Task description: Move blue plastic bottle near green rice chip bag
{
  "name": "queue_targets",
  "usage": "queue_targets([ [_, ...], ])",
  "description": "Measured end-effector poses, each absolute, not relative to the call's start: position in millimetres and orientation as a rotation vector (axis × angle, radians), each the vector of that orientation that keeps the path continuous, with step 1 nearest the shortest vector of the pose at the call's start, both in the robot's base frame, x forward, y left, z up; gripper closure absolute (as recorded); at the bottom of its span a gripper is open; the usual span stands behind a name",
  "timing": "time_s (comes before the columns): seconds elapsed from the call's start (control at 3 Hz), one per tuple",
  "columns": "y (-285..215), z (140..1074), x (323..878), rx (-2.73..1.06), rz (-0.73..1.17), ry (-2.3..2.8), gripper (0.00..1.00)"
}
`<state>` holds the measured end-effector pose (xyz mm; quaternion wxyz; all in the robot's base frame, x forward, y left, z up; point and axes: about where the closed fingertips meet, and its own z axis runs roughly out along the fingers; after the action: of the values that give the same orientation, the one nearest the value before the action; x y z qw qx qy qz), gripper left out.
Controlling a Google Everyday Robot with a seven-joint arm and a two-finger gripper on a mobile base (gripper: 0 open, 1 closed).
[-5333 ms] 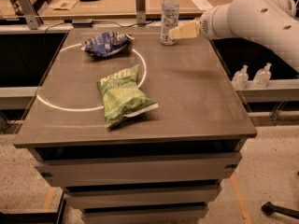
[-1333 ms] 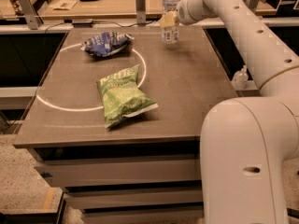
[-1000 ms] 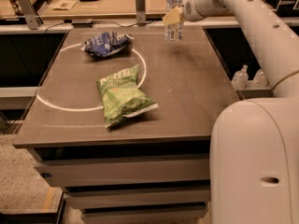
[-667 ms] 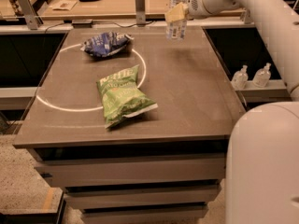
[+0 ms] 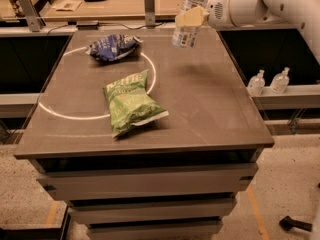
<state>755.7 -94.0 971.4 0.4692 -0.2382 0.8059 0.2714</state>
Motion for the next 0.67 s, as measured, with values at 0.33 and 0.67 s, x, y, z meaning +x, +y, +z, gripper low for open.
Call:
queue_targets([
  [0.33, -79.2, 957.5, 720.7, -0.639, 0.683, 1.967, 1.00],
  [0.67, -63.3, 950.3, 691.9, -0.757, 0.651, 1.962, 1.00],
])
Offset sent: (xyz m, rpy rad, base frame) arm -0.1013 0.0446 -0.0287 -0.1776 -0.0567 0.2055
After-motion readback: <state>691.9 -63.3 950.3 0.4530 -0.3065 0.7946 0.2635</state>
